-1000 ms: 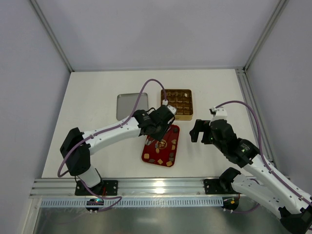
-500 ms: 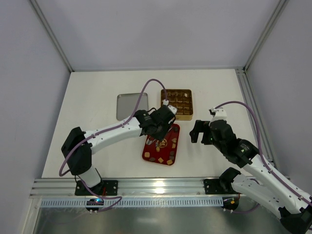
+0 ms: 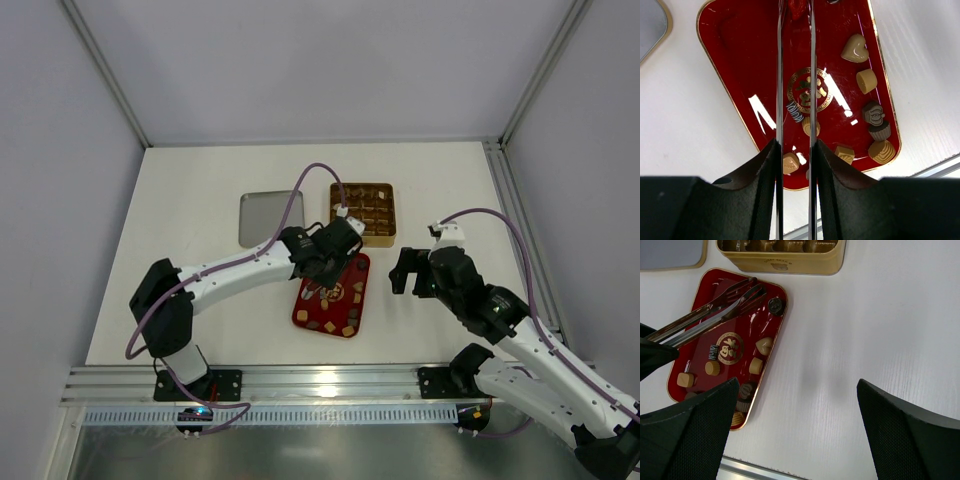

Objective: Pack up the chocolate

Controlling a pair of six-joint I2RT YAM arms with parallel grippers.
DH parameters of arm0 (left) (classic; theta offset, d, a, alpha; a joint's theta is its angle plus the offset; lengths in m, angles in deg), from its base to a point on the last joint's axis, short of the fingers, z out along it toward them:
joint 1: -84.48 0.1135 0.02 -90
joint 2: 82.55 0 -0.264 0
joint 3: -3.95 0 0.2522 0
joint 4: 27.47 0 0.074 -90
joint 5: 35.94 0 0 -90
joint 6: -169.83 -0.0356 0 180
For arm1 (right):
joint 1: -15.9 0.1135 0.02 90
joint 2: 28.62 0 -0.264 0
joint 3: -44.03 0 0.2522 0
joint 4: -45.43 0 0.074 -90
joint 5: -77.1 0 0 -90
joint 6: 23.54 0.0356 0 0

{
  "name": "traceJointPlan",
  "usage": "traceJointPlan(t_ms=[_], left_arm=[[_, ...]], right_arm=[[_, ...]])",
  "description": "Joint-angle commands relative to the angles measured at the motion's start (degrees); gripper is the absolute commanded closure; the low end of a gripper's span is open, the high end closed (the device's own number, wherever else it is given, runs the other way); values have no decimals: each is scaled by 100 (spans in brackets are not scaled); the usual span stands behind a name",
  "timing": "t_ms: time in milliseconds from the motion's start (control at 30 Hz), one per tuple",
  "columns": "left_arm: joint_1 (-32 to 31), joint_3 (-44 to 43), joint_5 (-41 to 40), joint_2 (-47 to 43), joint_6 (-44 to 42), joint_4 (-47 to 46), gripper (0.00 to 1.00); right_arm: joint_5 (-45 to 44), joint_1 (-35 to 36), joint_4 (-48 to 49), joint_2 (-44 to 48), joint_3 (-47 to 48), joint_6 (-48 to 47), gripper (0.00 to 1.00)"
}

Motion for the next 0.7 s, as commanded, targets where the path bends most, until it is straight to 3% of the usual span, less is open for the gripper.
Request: traceJointPlan(t_ms=[0, 667], left_arm=[[-34, -62, -129, -47, 0, -200, 67], [-42, -70, -146, -522, 35, 116, 70]], right_arm=[[-54, -1, 175, 35, 6, 19, 0], [-19, -1, 237, 0, -20, 36, 0]])
